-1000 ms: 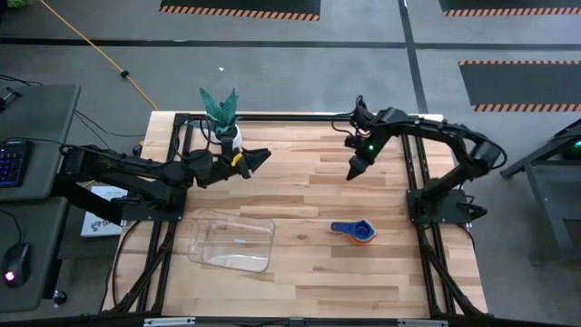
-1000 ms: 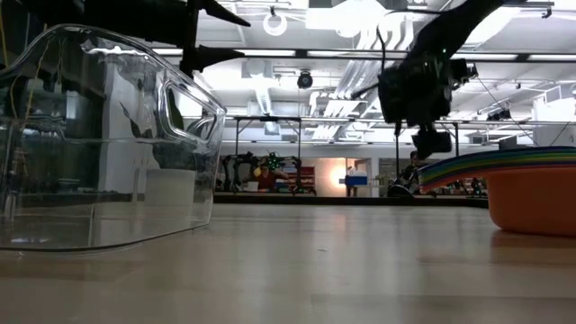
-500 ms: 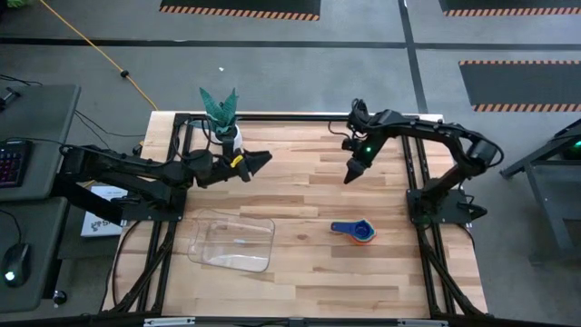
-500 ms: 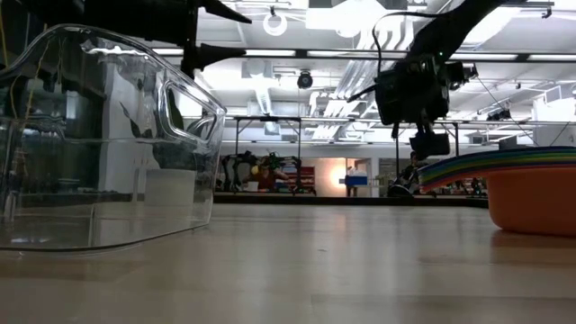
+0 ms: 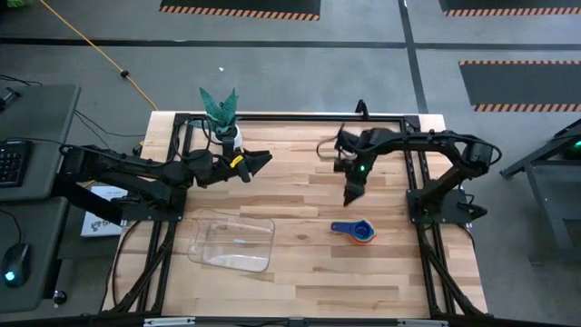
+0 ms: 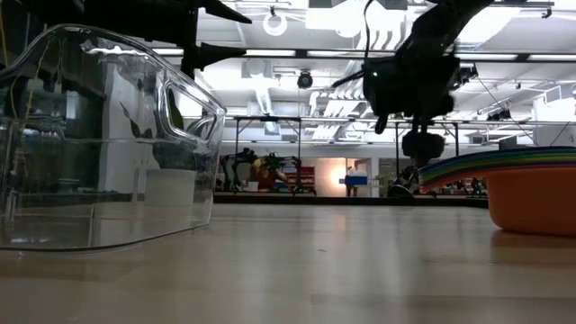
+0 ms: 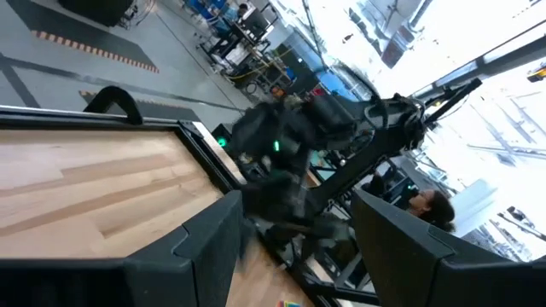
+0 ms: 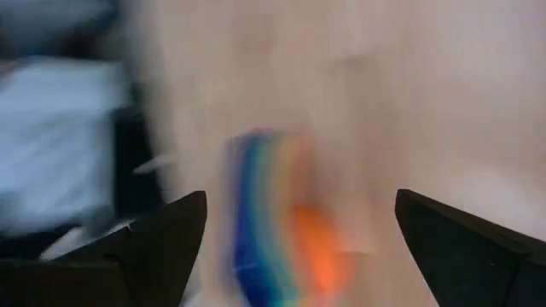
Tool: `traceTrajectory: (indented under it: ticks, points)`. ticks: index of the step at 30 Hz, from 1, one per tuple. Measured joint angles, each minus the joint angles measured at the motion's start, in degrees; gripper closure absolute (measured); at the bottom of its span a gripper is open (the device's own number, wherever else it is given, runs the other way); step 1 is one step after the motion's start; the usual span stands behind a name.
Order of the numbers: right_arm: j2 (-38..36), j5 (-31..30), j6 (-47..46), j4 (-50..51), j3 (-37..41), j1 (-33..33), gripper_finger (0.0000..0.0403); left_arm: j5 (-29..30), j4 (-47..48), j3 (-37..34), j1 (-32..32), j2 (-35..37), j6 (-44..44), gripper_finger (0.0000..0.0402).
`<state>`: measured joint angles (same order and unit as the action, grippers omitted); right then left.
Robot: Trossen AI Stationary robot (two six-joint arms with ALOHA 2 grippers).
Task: Nest measuring cups in basket
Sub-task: Put the stacked measuring cups into the transparent bin
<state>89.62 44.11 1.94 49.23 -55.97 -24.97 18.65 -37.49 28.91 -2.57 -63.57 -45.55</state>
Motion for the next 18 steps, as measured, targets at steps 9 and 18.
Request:
traceTrajectory:
  ticks: [9, 18]
  points:
    - [3.1, 13.8, 2.5, -11.7, 11.0, -1.0, 0.0031, 0.0, 0.0, 0.0, 0.1, 0.0, 1.2, 0.0191]
    - [4.1, 20.5, 0.6, -19.5, 17.1, 2.3, 0.0031, 1.0, 0.4, 0.0, 0.1, 0.0, 1.8, 0.0191]
